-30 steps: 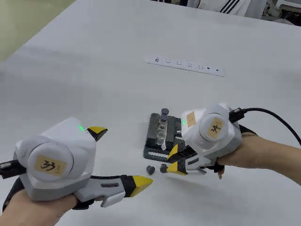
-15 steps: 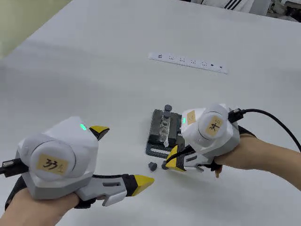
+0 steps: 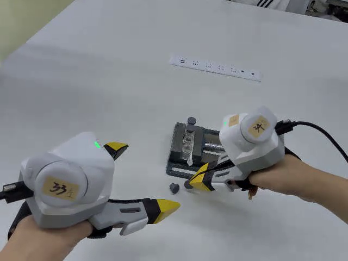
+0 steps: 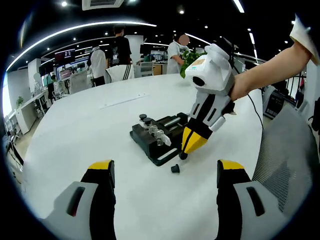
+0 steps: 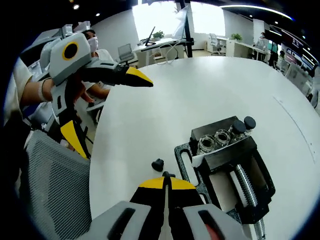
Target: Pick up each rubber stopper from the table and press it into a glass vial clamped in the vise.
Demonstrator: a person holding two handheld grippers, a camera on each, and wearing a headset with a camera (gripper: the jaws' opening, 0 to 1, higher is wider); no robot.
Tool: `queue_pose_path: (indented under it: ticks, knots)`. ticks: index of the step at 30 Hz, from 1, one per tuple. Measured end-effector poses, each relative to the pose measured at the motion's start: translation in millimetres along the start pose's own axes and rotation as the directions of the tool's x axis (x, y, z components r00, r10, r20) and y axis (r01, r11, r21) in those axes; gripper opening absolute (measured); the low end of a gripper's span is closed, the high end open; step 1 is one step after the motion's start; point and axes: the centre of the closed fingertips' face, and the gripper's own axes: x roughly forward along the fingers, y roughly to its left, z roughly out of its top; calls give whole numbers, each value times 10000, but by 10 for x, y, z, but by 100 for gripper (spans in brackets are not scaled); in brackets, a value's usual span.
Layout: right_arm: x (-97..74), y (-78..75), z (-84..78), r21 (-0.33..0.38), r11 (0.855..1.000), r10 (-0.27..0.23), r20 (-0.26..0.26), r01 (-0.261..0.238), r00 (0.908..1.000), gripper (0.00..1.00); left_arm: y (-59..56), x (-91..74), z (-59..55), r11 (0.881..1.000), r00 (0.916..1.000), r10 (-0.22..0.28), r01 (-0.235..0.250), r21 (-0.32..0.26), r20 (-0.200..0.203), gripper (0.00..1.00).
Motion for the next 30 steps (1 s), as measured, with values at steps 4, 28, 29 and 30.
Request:
queue_pose_path:
  ticks: [4, 28, 29, 30]
  knots:
    - [-154, 36, 116, 1533, 9876, 169, 996, -322, 9949, 0, -1, -19, 24, 10000, 9998, -2, 0, 63, 217, 81]
    - [-809, 367, 650, 6860, 4272, 533, 6311, -5889, 7738, 0, -255, 43, 510, 9863, 9769, -1124, 874, 1401, 1820, 48]
    - [-813, 384, 673, 6917, 3926, 444, 6440, -6061, 7638, 0, -282, 49, 533, 9848, 9745, -1235, 972, 1436, 1874, 46]
    - [-817, 395, 681, 6919, 3763, 455, 6504, -6161, 7582, 0, -294, 52, 544, 9837, 9721, -1326, 1051, 1462, 1936, 42]
